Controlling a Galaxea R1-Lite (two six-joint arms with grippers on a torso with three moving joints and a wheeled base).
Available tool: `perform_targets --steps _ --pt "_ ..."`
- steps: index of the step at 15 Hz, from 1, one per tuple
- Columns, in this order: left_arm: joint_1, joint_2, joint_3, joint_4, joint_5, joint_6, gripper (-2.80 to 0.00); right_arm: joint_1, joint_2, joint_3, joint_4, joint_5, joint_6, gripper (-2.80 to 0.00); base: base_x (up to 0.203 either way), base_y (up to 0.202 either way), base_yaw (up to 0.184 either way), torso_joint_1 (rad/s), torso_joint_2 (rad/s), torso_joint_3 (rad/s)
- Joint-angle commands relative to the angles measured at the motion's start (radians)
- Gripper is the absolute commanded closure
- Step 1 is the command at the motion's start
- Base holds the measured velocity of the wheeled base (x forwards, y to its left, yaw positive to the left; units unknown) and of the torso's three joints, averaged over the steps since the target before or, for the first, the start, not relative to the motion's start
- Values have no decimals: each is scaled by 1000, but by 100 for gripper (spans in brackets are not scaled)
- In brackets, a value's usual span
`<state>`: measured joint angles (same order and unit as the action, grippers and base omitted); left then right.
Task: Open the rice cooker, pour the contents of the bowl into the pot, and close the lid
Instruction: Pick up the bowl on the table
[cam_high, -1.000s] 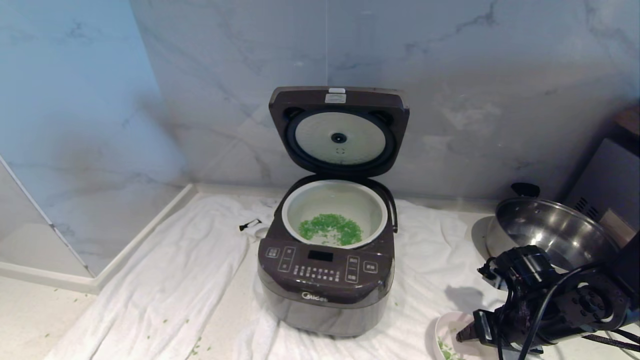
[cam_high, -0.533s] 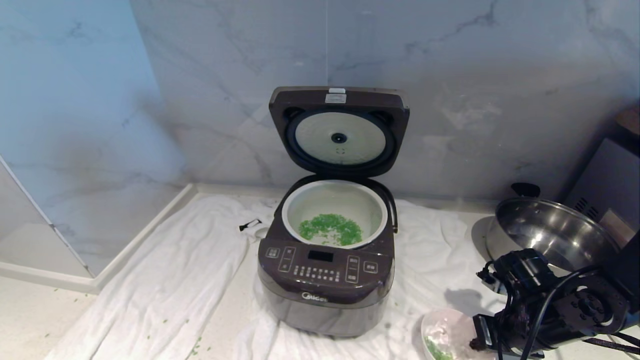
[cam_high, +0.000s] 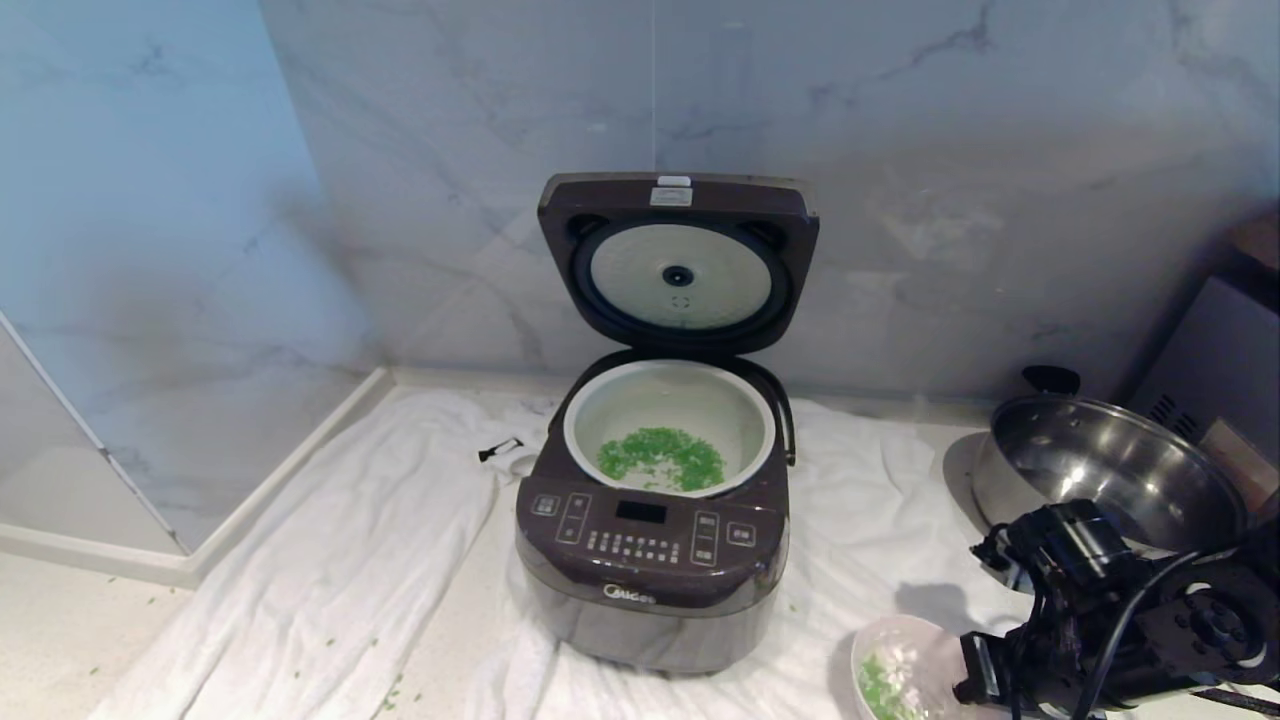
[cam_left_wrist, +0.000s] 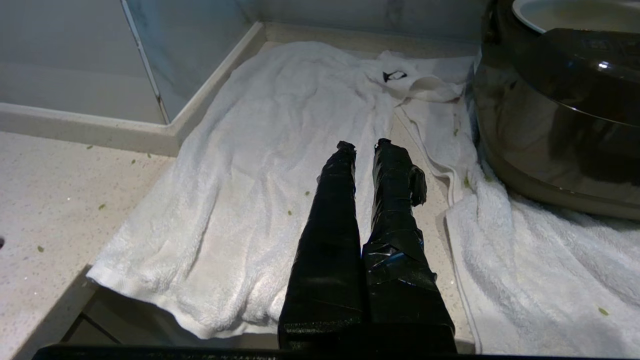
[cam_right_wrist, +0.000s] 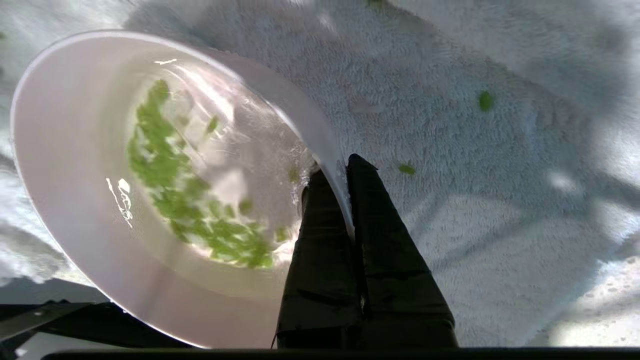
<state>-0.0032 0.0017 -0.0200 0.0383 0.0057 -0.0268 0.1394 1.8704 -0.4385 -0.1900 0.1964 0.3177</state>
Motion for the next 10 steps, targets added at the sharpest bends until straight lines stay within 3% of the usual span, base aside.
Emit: perform_targets --steps 1,8,10 --pt "0 0 0 0 0 1 0 0 -65 1 4 4 14 0 0 0 0 0 0 0" --pt "0 0 0 0 0 -1 0 -1 -181 -69 218 33 15 0 0 0 0 0 0 0" --pt "0 0 0 0 0 1 0 -1 -183 -70 219 40 15 0 0 0 0 0 0 0"
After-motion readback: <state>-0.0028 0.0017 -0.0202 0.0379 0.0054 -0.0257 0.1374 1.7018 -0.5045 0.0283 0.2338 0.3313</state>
